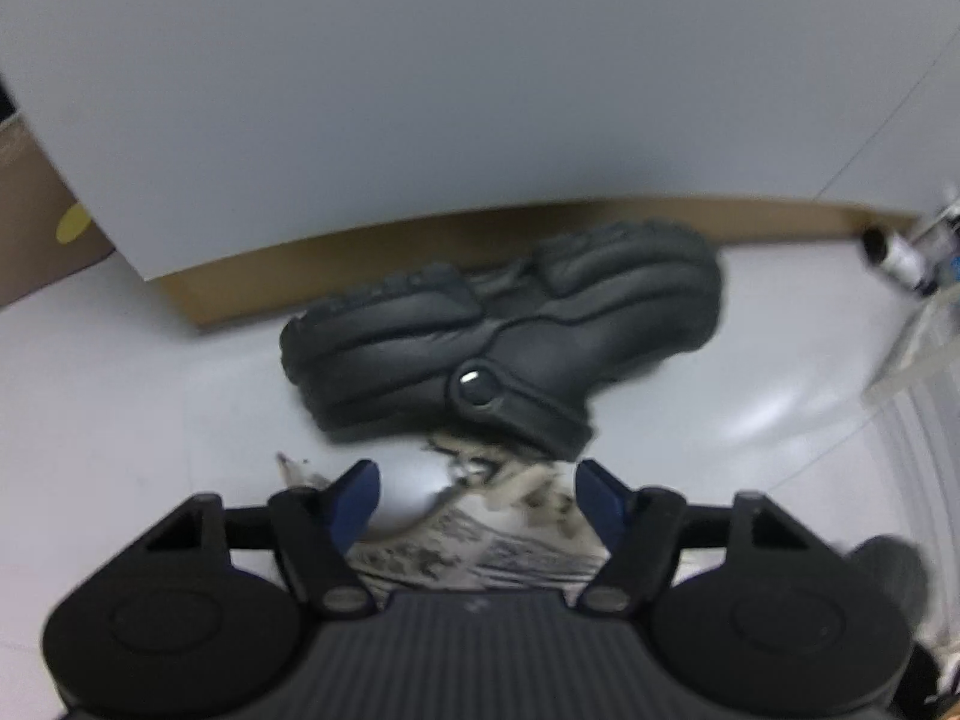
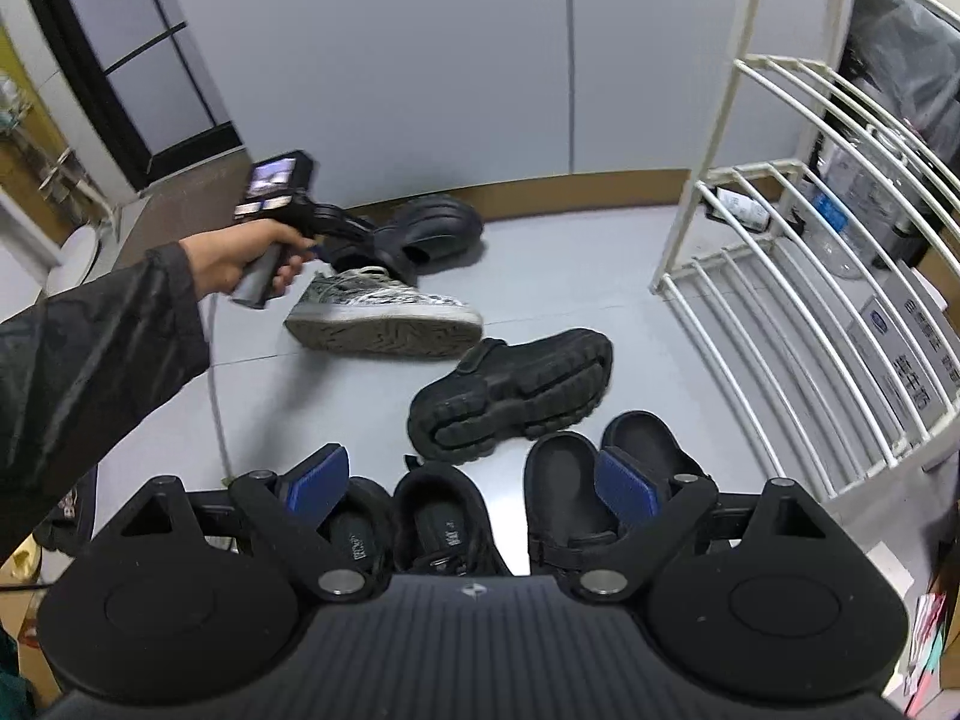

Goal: Organize scattered shoes
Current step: 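Close the left gripper on the sneaker's beige laces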

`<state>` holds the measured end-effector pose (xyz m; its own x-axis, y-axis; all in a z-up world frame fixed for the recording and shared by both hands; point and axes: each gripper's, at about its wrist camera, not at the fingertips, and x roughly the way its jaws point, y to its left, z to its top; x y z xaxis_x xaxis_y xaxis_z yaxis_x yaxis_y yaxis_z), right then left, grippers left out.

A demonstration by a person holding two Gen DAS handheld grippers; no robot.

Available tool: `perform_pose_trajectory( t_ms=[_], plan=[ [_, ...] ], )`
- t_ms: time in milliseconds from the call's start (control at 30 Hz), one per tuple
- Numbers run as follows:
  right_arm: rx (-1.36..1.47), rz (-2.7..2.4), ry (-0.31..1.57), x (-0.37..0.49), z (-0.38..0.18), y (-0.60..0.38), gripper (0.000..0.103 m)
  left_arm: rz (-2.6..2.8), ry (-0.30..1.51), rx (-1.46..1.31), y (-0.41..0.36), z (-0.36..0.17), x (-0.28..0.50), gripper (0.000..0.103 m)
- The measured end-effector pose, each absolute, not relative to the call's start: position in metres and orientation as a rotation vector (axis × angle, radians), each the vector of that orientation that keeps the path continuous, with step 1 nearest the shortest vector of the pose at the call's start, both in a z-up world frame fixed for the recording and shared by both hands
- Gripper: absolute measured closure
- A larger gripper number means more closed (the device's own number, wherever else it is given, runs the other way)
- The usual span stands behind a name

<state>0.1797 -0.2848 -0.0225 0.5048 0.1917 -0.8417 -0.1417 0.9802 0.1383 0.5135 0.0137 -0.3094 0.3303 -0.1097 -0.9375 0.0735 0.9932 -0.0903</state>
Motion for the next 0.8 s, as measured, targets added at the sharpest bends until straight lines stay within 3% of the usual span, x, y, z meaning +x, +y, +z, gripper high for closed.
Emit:
perform_pose_trajectory(
  t_ms=[233,300,467,500,800],
  plan=[
    [0.049,0.221,1.042,0.182,-0.025,-0.28,0.011,-0.135,1.229,0.05,0.0,-0.33,0.52,0.031],
    [0.05,0.216,1.04,0.182,-0.023,-0.283,0.011,-0.127,1.255,0.048,0.0,-0.334,0.522,0.056],
    [0.053,0.201,0.993,0.178,-0.013,-0.285,0.011,-0.129,1.249,0.028,0.003,-0.329,0.517,0.071],
    [0.052,0.199,0.996,0.178,-0.014,-0.285,0.01,-0.13,1.246,0.026,0.003,-0.328,0.516,0.102],
    [0.033,0.199,0.992,0.177,-0.014,-0.281,0.011,-0.225,1.251,-0.011,0.02,-0.302,0.499,0.101]
  ],
)
